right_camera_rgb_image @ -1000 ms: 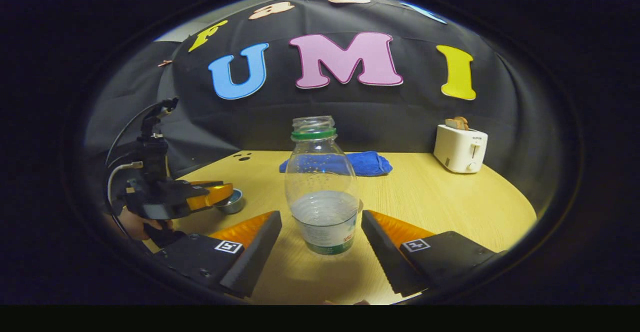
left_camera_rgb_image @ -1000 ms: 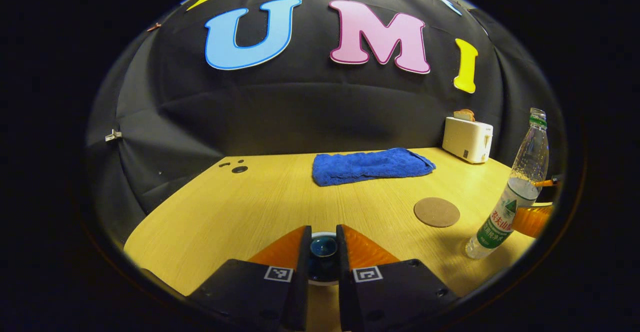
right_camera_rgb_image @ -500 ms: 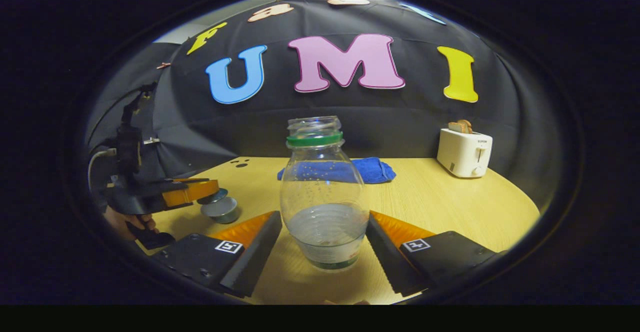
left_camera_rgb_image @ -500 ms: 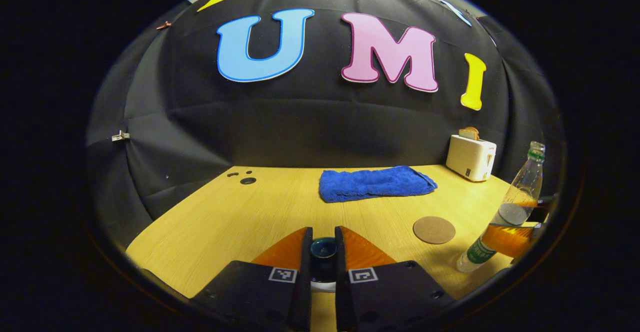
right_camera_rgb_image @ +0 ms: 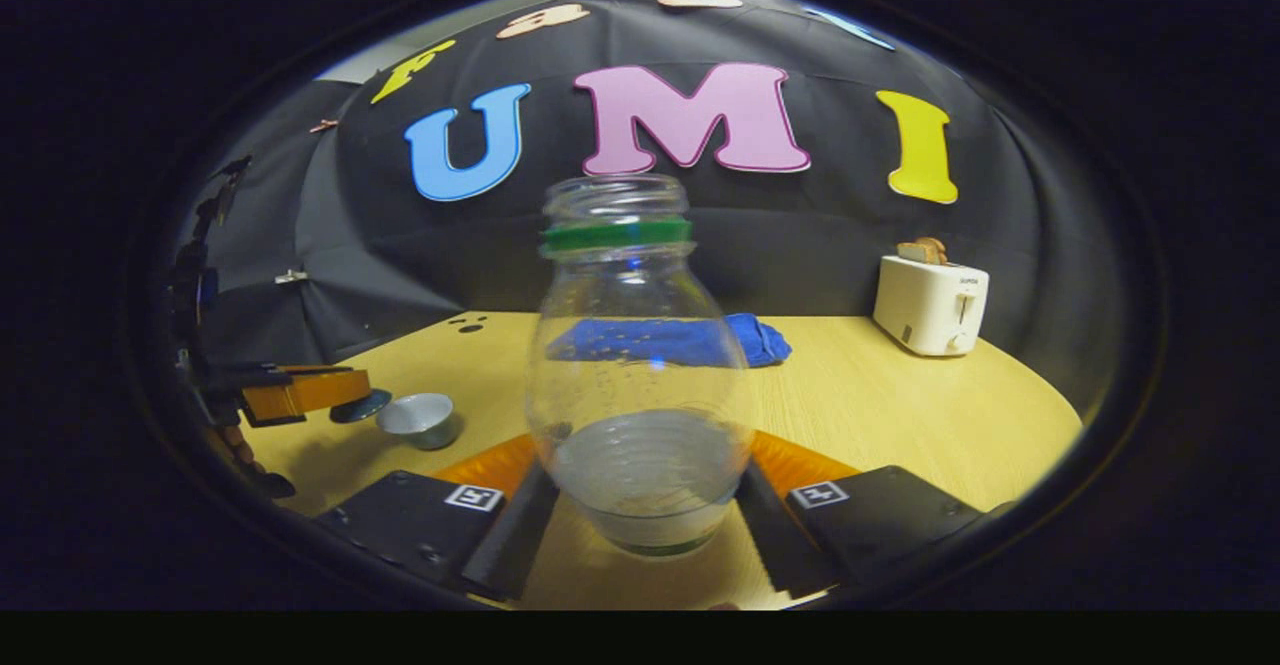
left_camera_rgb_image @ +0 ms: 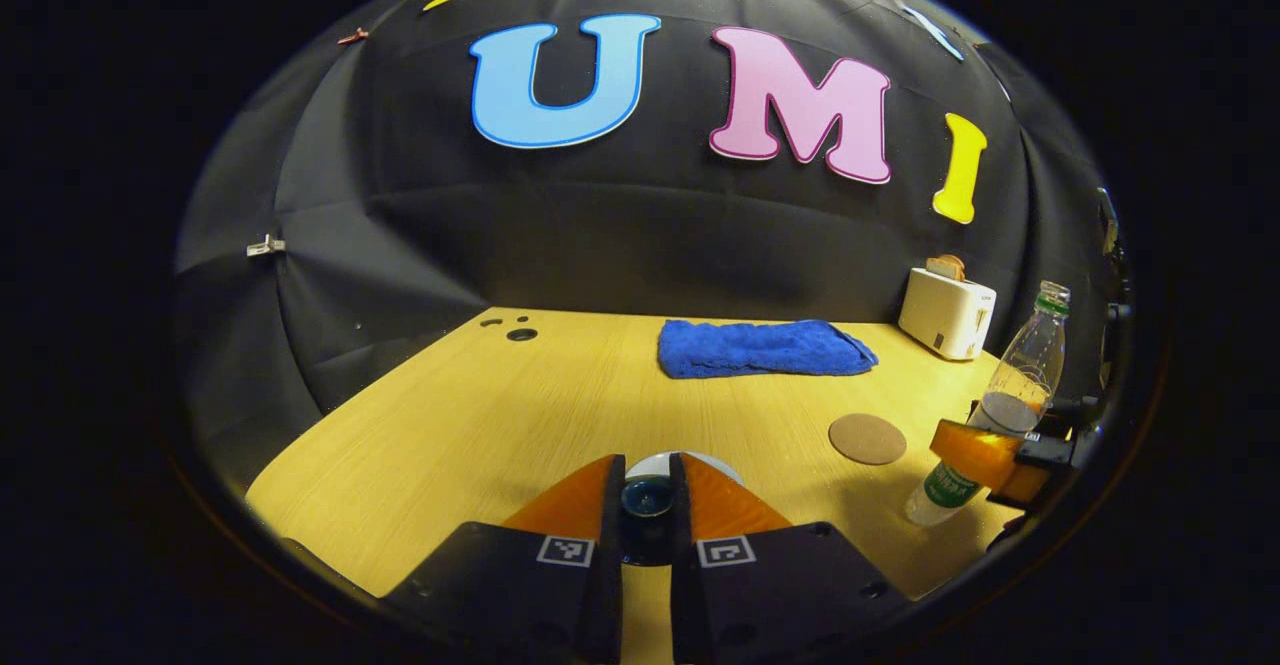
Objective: Open the teacup lid with one hand, grasp the water bottle and pour water into the teacup with the other hand; after pouring, place the water bottle on the coaster and then close the teacup lid.
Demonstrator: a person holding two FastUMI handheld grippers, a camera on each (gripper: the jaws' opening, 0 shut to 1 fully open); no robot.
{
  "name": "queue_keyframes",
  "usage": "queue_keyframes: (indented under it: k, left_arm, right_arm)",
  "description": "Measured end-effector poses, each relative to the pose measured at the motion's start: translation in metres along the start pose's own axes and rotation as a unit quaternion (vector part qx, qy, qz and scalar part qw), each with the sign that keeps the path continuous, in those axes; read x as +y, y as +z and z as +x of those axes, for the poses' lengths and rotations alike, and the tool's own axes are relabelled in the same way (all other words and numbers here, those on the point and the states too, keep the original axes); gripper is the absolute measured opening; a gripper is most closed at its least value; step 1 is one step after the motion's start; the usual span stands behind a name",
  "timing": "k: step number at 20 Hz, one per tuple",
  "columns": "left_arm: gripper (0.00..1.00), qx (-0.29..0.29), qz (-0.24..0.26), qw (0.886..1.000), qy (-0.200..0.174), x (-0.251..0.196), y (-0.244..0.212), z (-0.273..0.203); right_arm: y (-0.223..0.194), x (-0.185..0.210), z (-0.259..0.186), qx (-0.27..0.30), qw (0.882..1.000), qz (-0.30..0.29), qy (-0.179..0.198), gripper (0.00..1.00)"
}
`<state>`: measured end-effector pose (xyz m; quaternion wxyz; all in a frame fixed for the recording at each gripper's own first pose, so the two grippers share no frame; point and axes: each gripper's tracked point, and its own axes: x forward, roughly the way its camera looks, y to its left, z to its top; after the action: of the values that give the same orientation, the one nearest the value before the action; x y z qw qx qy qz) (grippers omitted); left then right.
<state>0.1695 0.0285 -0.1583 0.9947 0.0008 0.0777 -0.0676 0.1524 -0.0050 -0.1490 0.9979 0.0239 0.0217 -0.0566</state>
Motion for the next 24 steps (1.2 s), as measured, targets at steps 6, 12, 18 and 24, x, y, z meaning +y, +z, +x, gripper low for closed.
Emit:
queue_keyframes:
  k: [6, 12, 18, 24]
  left_arm:
    - [0.23, -0.002, -0.01, 1.0, 0.014, 0.009, 0.001, -0.005]
    - [0.23, -0.012, -0.015, 0.999, 0.028, 0.031, 0.012, -0.024]
    - [0.23, -0.017, -0.025, 0.999, 0.044, 0.063, 0.019, -0.036]
    - [0.23, -0.013, -0.029, 0.999, 0.04, 0.092, 0.019, -0.036]
  right_arm:
    - [0.0, -0.001, 0.008, 0.014, 0.999, -0.05, -0.004, 0.77]
    - [0.032, -0.003, 0.03, 0.002, 0.979, -0.203, -0.012, 0.75]
    - [0.054, 0.02, 0.056, -0.022, 0.928, -0.372, -0.021, 0.75]
    - [0.045, 0.061, 0.075, -0.044, 0.893, -0.448, 0.001, 0.74]
